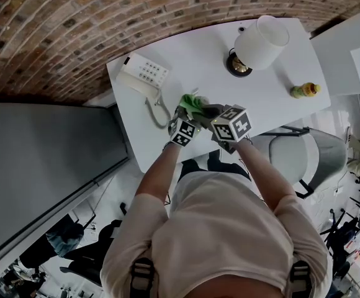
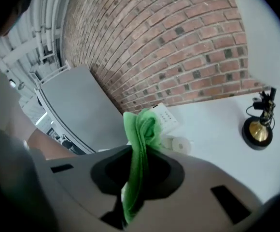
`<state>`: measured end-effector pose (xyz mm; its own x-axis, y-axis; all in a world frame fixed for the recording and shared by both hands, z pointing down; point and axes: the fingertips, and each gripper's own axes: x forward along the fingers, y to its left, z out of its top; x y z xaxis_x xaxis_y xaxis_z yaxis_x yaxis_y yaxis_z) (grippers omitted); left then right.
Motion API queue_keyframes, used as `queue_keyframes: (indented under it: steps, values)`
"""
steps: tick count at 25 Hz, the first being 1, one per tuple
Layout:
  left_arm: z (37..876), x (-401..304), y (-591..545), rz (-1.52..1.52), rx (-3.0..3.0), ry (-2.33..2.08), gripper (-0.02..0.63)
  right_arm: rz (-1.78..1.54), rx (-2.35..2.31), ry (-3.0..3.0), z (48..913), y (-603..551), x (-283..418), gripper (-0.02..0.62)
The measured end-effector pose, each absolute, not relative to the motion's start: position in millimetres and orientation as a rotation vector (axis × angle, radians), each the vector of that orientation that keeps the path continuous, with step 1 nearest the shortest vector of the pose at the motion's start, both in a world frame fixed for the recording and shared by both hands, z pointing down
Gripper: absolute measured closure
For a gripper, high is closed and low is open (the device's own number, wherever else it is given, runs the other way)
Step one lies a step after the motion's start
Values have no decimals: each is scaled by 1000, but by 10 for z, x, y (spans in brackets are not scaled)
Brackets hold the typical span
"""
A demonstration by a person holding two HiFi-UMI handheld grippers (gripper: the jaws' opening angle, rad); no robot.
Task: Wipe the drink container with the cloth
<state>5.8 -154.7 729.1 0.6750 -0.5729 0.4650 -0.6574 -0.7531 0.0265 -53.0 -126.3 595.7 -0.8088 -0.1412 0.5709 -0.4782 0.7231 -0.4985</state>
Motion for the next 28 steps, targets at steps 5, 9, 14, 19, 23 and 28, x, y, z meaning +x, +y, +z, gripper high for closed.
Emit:
queue_keyframes:
  steps: [5,9,14,19,23,28]
  values:
    - [7292,64,-1544,659,2692,-999,193,1010,438,-2417,5951,-1198,-557,554]
    - [7305,62,-1551,657,2691,-1001,193,1109,397,-2435,5941,-1170,-563,554]
    - [7306,76,-1560,660,2691,-999,193,1253,471,-2583,5690,-1312,-435,554]
    - [7310,64,-1561,665,2685,-1001,193,985,696,-2641,5399,-1646,-158,554]
    - [7314,74,-1552,667,2686,-1002,193,755,723,-2565,5443,-1758,-150,554]
    - [7318,80,-1553,673,2685,-995,193,606,703,-2453,5582,-1826,-328,554]
